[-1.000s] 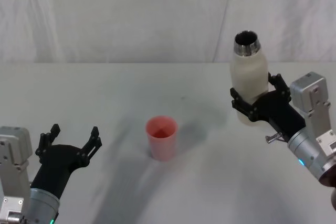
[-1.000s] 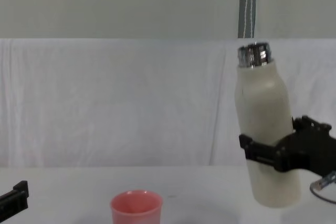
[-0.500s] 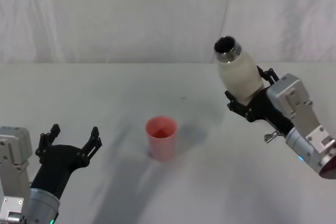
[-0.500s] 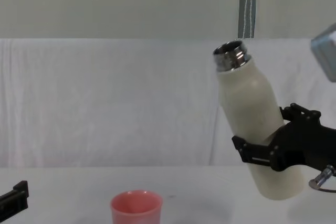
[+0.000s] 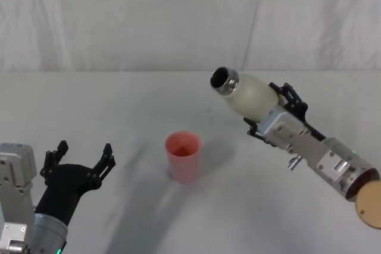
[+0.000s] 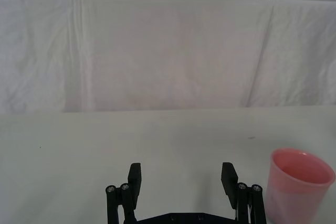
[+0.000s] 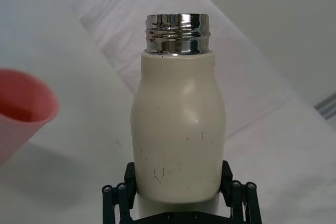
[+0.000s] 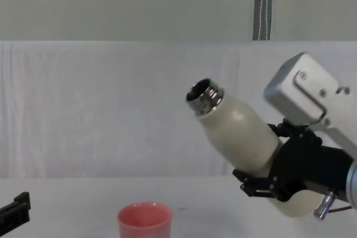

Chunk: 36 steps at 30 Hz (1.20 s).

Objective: Grasp the thermos with one hand and pour water into the cup lid.

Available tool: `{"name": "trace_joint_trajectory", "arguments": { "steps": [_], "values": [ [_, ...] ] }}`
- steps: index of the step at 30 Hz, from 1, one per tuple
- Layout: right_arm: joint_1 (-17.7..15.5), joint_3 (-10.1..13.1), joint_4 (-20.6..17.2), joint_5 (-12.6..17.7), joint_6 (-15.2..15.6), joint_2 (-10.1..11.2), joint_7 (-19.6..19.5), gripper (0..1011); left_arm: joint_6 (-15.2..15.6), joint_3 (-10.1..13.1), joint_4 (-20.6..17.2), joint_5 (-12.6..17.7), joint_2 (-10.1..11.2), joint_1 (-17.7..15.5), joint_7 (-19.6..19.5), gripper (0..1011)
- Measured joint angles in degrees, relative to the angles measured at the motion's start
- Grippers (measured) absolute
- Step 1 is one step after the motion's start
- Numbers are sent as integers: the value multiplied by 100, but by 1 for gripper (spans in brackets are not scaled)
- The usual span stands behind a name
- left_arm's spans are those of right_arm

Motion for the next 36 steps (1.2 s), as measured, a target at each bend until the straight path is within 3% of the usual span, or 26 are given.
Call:
{"name": "trace_joint_trajectory", "arguments": {
  "steps": [9, 23, 36],
  "values": [
    [164, -398, 102, -783, 114, 94, -4, 950, 0, 0, 0, 0, 0, 0, 0, 1001],
    [358, -662, 218, -1390, 201, 146, 30, 950, 0, 0, 0, 0, 0, 0, 0, 1001],
    [525, -876, 348, -2012, 487, 144, -6, 949, 0, 0, 0, 0, 0, 0, 0, 1001]
  ]
}}
